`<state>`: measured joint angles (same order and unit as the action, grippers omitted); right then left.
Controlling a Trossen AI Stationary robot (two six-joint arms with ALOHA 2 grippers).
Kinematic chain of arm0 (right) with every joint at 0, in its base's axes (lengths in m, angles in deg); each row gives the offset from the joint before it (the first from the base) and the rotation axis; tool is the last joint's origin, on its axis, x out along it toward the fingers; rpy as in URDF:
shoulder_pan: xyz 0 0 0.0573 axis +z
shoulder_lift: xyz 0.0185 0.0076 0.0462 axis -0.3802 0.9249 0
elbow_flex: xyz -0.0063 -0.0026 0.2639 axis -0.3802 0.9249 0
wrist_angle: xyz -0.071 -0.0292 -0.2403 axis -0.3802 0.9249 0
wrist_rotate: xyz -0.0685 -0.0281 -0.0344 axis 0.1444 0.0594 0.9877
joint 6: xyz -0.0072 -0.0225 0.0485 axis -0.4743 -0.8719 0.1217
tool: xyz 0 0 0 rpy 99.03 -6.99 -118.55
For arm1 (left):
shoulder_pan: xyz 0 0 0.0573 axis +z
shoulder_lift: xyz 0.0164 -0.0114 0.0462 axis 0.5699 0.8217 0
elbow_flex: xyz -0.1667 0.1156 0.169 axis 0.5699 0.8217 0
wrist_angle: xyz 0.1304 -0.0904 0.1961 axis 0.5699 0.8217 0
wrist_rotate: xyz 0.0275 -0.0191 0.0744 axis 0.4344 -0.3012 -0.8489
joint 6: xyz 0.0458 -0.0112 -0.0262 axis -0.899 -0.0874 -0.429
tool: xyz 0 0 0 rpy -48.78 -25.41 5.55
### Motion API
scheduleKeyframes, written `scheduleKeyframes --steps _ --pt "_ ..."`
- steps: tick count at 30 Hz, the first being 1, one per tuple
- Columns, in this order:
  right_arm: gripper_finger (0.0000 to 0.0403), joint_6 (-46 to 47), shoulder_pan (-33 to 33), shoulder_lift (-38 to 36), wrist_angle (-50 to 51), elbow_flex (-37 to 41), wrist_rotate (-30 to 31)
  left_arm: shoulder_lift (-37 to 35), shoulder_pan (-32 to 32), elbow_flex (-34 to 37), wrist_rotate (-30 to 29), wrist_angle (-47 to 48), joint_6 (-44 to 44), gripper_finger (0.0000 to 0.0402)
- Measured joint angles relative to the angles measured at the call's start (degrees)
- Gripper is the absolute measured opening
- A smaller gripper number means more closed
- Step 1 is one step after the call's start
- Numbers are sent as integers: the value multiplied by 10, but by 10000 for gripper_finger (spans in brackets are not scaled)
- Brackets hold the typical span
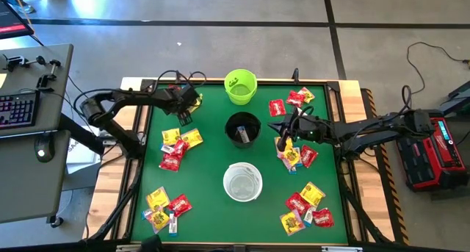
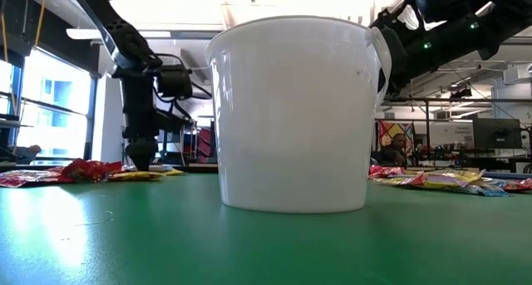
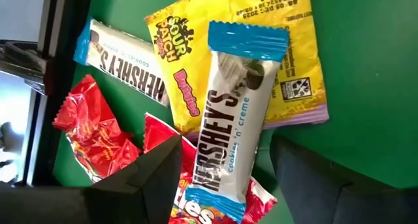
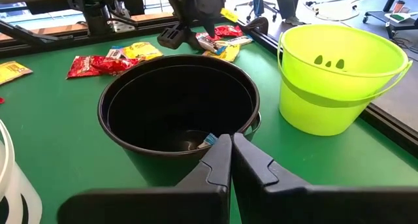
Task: Sort candy by brand, put in halloween buckets
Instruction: Put the white chocolate into the black bucket
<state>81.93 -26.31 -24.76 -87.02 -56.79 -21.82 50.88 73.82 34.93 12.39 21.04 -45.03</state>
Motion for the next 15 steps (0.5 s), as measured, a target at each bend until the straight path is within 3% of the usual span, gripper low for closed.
scheduleKeyframes --steps 10,15 --pt "0 5 0 0 -6 0 0 10 11 1 15 -4 -5 227" --pt "0 5 0 0 -9 0 0 10 15 1 23 -5 -5 203"
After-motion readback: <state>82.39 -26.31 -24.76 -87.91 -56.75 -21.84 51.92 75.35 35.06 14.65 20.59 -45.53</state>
